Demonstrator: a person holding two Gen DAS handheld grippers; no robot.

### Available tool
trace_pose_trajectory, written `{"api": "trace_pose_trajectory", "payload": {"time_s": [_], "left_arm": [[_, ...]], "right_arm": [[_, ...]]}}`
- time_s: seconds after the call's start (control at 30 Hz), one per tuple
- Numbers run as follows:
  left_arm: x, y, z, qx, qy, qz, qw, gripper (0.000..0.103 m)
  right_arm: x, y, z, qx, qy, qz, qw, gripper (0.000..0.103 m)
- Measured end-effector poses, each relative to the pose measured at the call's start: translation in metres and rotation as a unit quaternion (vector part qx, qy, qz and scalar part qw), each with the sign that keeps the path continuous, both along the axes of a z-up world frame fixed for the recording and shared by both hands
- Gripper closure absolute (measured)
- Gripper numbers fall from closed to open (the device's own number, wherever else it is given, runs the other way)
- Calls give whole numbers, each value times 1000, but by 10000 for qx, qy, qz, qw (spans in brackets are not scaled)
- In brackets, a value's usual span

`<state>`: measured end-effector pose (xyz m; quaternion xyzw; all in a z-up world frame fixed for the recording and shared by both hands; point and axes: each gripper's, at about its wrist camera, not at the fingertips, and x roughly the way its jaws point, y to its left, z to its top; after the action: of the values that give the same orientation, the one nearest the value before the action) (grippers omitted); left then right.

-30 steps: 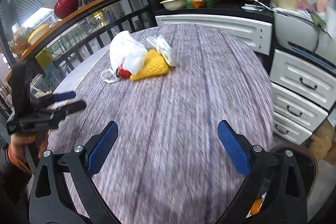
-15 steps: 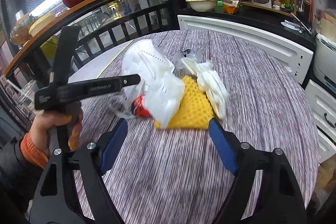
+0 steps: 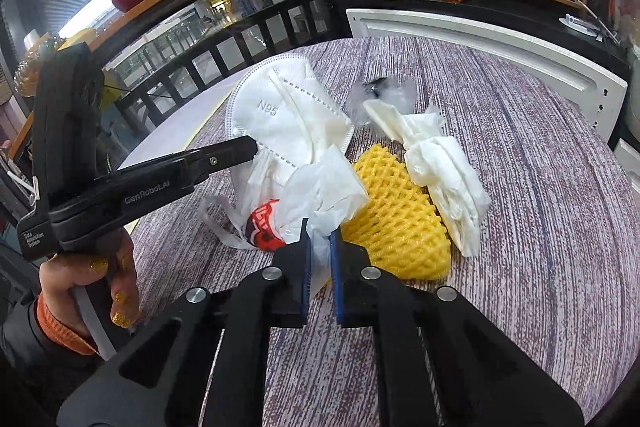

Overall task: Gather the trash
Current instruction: 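Grasp the white face mask with the left tool while the right tool grasps the white plastic bag, then carry the white plastic bag into the black bin and open the right tool while left carries the mask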

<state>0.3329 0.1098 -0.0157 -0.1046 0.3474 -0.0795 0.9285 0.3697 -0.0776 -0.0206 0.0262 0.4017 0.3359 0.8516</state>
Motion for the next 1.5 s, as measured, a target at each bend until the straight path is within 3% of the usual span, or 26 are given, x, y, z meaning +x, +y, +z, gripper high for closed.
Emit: {"api": "trace_pose_trajectory", "payload": {"time_s": [0.33, 0.57, 0.83, 1.07, 1.5], "left_arm": [[-54, -1, 29, -288, -318, -100, 9990, 99], [-99, -15, 44, -102, -607, -177, 9979, 99], [-132, -28, 45, -205, -598, -295, 9976, 99], [-154, -40, 65, -563, -796, -497, 9940, 99], [-174, -99, 56, -510, -750, -912, 9917, 99]], "right_arm": [[-55, -37, 31, 282, -376, 12, 9989, 96], [-98, -65, 47, 406, -555, 78, 9976, 96], [-135, -109, 57, 466, -752, -143, 9960, 96], [-160, -140, 58, 370, -925, -410, 9942, 96], [-191, -205, 52, 327, -1079, -1108, 9874, 96]]}}
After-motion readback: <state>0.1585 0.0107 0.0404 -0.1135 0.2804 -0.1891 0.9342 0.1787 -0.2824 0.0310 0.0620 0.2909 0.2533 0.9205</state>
